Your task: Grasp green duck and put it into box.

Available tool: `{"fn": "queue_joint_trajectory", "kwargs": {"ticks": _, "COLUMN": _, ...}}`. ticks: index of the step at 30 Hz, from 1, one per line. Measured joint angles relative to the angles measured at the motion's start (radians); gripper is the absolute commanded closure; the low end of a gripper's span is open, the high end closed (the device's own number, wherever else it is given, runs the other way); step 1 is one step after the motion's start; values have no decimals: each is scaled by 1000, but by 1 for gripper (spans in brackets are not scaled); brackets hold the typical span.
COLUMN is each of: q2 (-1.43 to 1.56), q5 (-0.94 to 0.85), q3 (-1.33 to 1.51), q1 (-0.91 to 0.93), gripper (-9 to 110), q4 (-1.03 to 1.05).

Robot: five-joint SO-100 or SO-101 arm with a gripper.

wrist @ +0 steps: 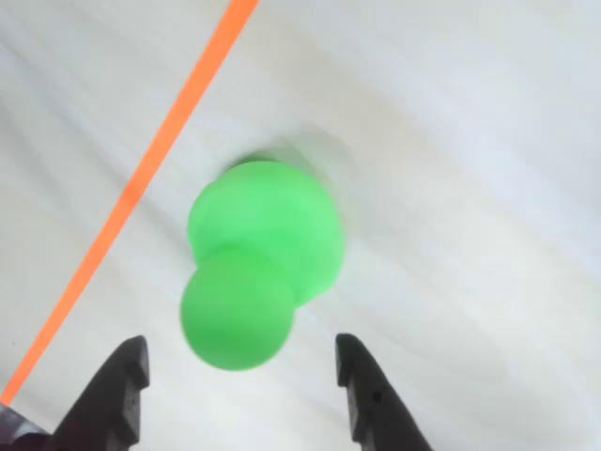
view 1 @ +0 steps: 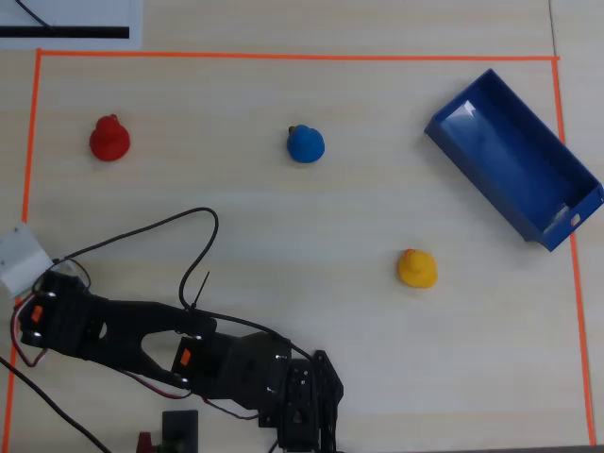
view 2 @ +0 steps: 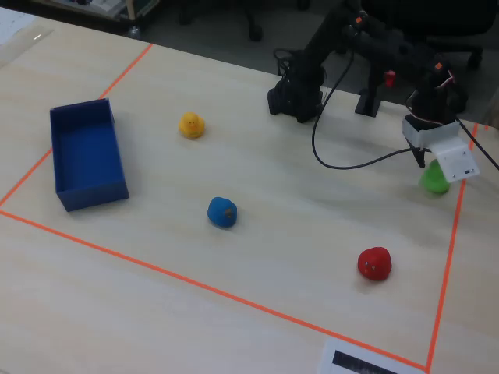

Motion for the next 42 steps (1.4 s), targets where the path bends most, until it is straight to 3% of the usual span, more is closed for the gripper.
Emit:
{"fn": "queue_joint_trajectory", "kwargs": {"ticks": 17, "q2": -213, "q5": 5, "q3": -152, "q1": -2, "gripper": 73, "q4": 6}}
{"fn": "queue_joint_trajectory", "kwargs": {"ticks": 42, "q2": -241, "q5": -18, "q3": -198, "q1": 40, "gripper": 71, "q4": 8}}
